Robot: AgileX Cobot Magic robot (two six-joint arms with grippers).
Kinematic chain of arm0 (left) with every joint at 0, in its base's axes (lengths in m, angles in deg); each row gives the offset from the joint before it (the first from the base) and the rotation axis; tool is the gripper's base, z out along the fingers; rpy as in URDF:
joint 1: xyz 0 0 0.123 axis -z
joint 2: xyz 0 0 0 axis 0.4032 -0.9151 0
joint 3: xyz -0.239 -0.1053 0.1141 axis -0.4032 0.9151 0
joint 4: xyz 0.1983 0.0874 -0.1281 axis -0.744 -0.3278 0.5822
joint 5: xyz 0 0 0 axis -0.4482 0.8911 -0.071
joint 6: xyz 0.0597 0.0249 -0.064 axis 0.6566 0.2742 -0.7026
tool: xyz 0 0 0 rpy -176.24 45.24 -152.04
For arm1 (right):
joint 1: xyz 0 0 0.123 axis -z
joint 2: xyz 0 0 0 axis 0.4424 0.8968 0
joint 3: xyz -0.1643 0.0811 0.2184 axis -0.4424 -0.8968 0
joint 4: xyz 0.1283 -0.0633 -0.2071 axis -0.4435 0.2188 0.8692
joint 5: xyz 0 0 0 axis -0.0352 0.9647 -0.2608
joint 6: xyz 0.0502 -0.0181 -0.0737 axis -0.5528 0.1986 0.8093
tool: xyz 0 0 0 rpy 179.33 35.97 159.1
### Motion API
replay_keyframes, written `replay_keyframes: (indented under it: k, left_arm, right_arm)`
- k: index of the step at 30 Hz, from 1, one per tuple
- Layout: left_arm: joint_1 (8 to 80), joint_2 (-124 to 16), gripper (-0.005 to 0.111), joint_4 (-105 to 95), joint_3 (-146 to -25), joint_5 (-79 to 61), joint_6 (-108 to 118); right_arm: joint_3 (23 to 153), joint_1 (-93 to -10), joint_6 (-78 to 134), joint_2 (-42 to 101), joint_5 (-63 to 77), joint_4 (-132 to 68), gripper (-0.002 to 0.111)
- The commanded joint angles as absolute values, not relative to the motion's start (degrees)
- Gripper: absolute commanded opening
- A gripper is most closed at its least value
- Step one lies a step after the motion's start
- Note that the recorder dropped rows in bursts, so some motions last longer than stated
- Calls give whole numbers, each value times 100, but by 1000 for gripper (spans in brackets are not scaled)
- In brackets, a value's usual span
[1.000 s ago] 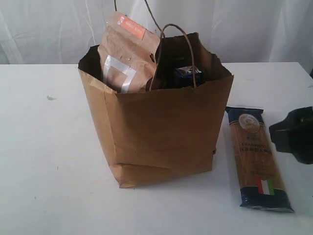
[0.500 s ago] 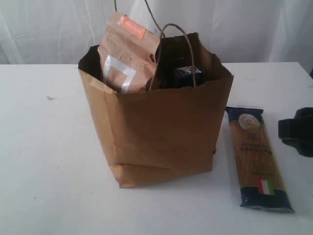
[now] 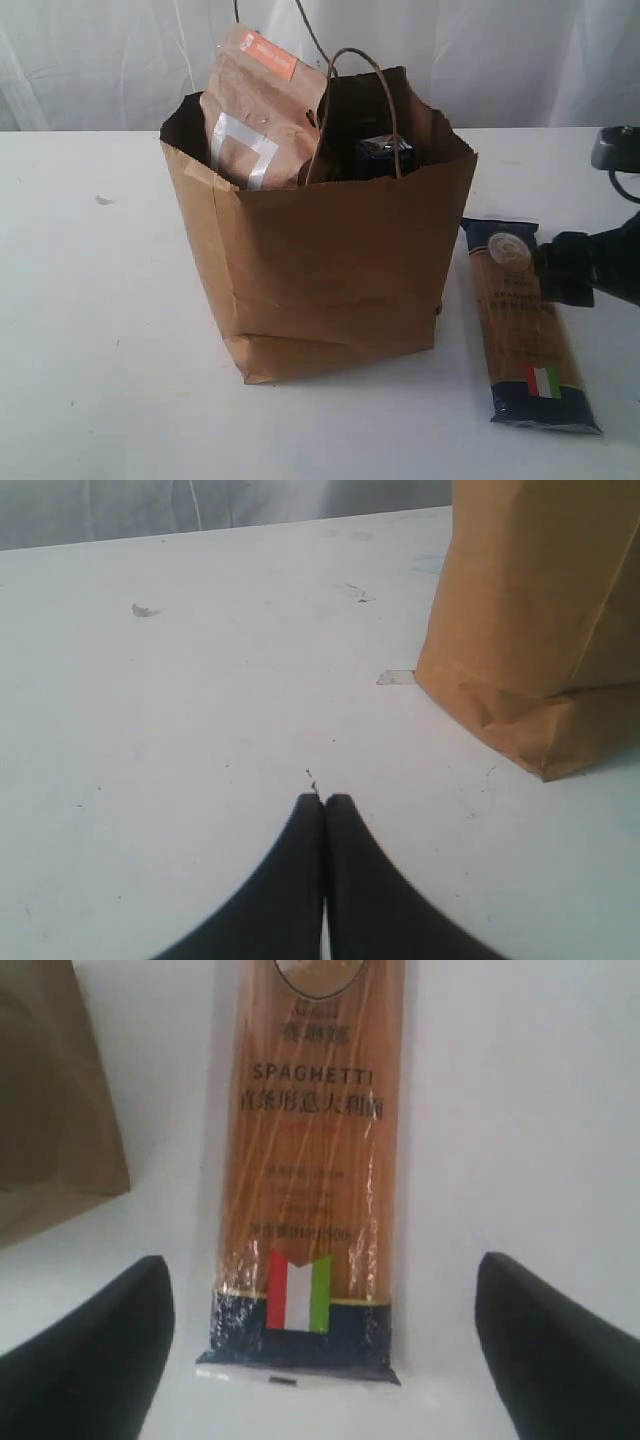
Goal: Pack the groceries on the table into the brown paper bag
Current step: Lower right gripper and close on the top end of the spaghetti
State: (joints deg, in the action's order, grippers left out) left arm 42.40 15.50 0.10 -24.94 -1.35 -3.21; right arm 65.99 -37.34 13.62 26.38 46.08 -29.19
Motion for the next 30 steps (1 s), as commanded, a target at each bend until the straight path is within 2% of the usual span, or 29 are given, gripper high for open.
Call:
replay_keyframes:
  k: [1, 13, 22, 28, 30]
  left_arm:
    - [4224, 1581, 0, 71, -2479, -140, -325]
    - [4224, 1581, 0, 71, -2479, -140, -325]
    - [4224, 1581, 0, 71, -2479, -140, -325]
    - [4224, 1581, 0, 71, -2479, -140, -325]
    - [4224, 1581, 0, 71, -2479, -140, -325]
  right_arm:
    - [6879, -3692, 1448, 3145, 4277, -2932, 77]
    - [8259, -3650, 1679, 5072, 4429, -2923, 77]
    - [8937, -3650, 1679, 5852, 4372, -2745, 77]
    - [8997, -3650, 1318, 6168, 4337, -1875, 91]
    - [8997, -3650, 1318, 6270, 4337, -1832, 92]
